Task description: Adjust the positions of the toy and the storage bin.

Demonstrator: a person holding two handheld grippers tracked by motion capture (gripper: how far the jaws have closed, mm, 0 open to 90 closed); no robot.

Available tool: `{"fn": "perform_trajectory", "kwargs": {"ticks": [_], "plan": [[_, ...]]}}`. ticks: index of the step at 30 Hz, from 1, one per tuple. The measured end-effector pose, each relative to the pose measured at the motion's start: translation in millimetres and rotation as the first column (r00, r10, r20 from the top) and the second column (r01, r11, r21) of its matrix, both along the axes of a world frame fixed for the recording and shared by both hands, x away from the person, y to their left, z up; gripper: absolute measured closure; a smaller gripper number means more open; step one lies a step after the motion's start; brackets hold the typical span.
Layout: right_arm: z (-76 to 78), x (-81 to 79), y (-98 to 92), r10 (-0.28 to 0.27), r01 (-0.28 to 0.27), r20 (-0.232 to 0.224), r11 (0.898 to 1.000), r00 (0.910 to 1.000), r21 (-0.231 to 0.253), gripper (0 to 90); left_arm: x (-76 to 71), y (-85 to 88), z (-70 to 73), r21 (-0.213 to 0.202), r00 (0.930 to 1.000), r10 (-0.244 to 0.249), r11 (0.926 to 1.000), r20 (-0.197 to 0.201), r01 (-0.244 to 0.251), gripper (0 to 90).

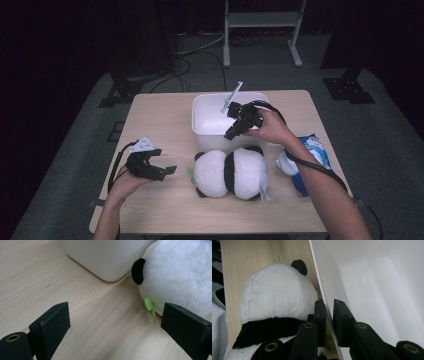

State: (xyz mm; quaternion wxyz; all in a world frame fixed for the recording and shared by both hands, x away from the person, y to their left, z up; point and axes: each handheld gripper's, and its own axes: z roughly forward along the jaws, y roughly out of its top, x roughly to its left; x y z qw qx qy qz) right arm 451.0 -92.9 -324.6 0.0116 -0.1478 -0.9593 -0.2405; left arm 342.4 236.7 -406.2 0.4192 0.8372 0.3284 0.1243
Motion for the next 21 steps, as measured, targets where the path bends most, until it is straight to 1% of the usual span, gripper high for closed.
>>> {"fn": "perform_trajectory", "kwargs": {"ticks": [6, 8, 11, 16, 18, 20, 21], "plan": [[-0.8, 0.2, -0.1, -0.008, 0.009, -0.009, 1.0, 0.9999, 0.01, 79.3, 1.5, 0.5, -0.4, -0.002, 1.0, 0.002, 1.0, -0.002, -0.002, 7.4], [0.4, -0.2, -0.7, -0.012, 0.012, -0.007, 1.0, 0.9999, 0.017, 76.3, 1.5, 0.3, 0.2, -0.001, 1.0, -0.001, 1.0, 0.0, 0.001, 7.4], [3.7, -2.8, -2.3, -0.016, 0.016, 0.001, 0.999, 0.9999, 0.028, 74.2, 1.4, -0.1, 0.8, -0.002, 1.0, -0.003, 1.0, 0.002, 0.003, 7.4], [7.5, -4.9, -8.8, -0.037, 0.036, 0.013, 0.998, 0.9992, 0.051, 69.3, 1.7, -0.8, -0.3, -0.001, 1.0, -0.003, 1.0, -0.001, 0.003, 7.4], [8.2, -5.3, -11.8, -0.045, 0.045, 0.006, 0.997, 0.999, 0.061, 69.3, 1.6, -1.3, -0.8, 0.004, 1.0, -0.005, 1.0, -0.003, 0.005, 7.4], [10.5, -7.1, -15.1, -0.051, 0.05, 0.018, 0.997, 0.9985, 0.067, 68.1, 1.8, -2.0, -1.0, 0.005, 1.0, -0.008, 1.0, -0.005, 0.008, 7.4], [12.5, -8.5, -17.1, -0.05, 0.049, 0.019, 0.996, 0.9985, 0.078, 68.1, 2.1, -2.2, -0.9, 0.006, 1.0, -0.008, 1.0, -0.003, 0.008, 7.4]]}}
